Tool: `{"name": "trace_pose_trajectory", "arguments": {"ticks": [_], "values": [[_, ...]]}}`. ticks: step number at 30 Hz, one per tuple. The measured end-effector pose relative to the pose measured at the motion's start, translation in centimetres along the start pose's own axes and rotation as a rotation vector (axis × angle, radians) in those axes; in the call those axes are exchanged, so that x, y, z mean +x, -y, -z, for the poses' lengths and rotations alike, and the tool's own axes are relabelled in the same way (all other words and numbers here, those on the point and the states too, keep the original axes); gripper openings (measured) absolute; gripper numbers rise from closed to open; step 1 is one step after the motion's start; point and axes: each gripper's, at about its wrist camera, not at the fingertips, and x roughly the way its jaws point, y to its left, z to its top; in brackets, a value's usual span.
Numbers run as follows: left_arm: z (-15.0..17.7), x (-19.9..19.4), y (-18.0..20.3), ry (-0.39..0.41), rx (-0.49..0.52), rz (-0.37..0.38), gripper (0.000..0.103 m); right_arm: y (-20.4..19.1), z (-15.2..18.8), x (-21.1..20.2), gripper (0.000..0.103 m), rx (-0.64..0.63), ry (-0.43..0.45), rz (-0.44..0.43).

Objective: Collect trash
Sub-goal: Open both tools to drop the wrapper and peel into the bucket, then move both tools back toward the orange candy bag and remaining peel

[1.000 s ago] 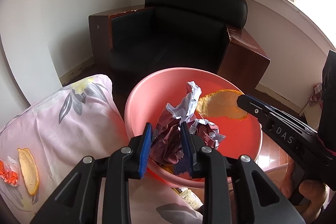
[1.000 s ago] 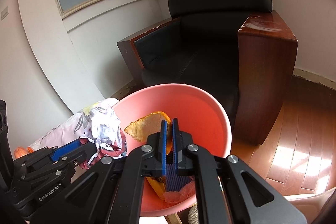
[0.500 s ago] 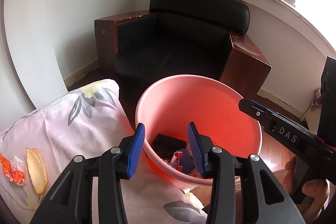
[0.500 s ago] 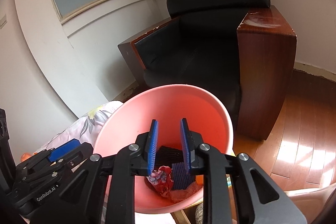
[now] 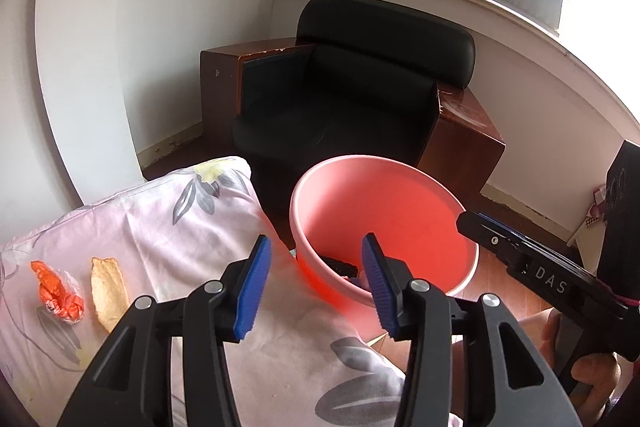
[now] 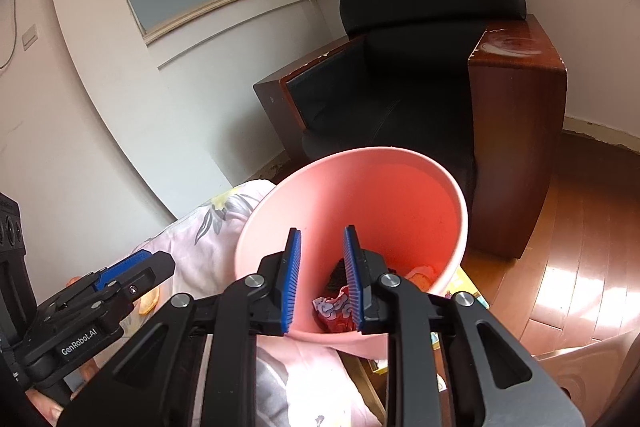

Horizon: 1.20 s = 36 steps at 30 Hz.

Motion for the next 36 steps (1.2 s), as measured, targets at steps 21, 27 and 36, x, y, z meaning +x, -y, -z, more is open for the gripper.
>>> {"name": "trace_pose_trajectory", "arguments": {"ticks": [21, 27, 36], "values": [[4.0, -8.7, -4.6, 0.065, -0.052, -0.04, 0.049, -7.1, 4.1, -3.4, 0.022, -0.09, -0.031, -0.098], [5.2, -10.0, -6.4, 0.072, -0.077, -0.059, 0.052, -8.2, 4.7, -3.2, 0.022, -0.103, -0.051, -0.112], [7.3, -11.4, -9.8, 0.061, -0.12, -0.105, 0.052, -9.8, 6.1, -2.4, 0.03, -0.137, -0.09, -0.13]]}}
